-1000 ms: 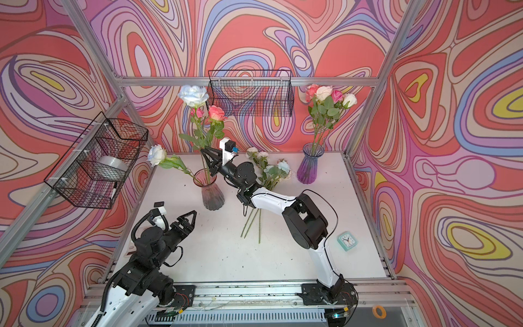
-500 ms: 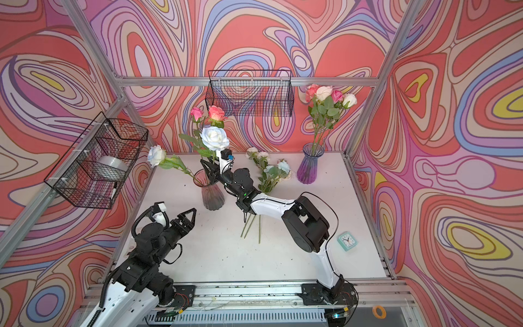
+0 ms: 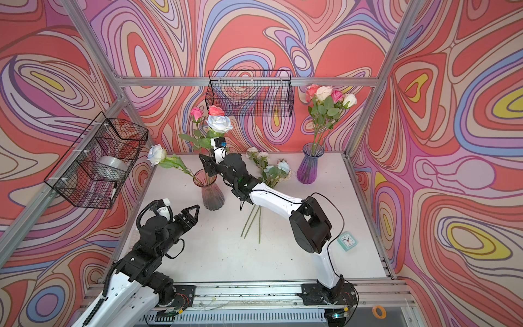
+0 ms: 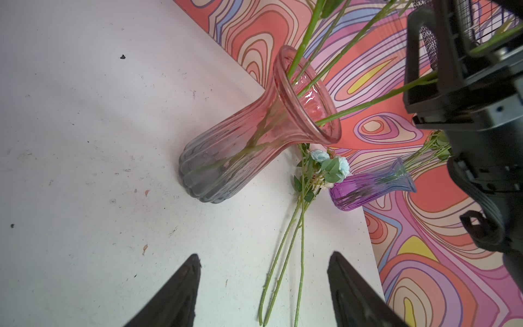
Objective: Arrange the flowers into the vase
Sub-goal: 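Lower the white rose stem into the pink-grey vase and open the right gripper, then move the right gripper back to the bunch and close on a stem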
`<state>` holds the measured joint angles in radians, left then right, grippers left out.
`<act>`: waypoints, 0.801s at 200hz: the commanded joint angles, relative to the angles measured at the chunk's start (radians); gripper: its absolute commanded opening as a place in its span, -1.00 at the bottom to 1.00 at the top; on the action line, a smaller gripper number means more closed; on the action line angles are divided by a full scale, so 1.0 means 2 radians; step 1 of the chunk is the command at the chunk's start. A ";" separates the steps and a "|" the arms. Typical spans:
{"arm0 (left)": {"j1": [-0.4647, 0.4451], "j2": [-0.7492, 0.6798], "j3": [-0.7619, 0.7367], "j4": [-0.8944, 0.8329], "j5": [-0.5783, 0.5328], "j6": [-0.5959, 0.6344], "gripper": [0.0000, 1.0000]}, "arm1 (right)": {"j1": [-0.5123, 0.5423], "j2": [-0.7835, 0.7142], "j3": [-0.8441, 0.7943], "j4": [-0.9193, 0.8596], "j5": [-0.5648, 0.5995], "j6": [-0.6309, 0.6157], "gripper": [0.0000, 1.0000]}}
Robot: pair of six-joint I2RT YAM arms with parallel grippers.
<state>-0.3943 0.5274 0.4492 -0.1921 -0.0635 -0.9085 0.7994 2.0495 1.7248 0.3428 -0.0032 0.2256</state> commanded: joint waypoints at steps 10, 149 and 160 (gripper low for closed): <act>-0.003 0.003 0.011 0.012 0.006 0.007 0.43 | -0.012 -0.033 0.032 -0.153 -0.003 -0.007 0.24; -0.002 0.015 0.028 0.017 0.033 0.027 0.44 | -0.034 -0.108 0.065 -0.378 -0.067 -0.027 0.64; -0.002 0.016 0.049 0.018 0.033 0.029 0.44 | -0.035 -0.119 0.053 -0.386 -0.069 -0.032 0.64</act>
<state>-0.3939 0.5640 0.4816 -0.1619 -0.0002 -0.8795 0.7395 1.8824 1.8755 -0.3405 -0.1066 0.1829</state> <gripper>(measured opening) 0.719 0.822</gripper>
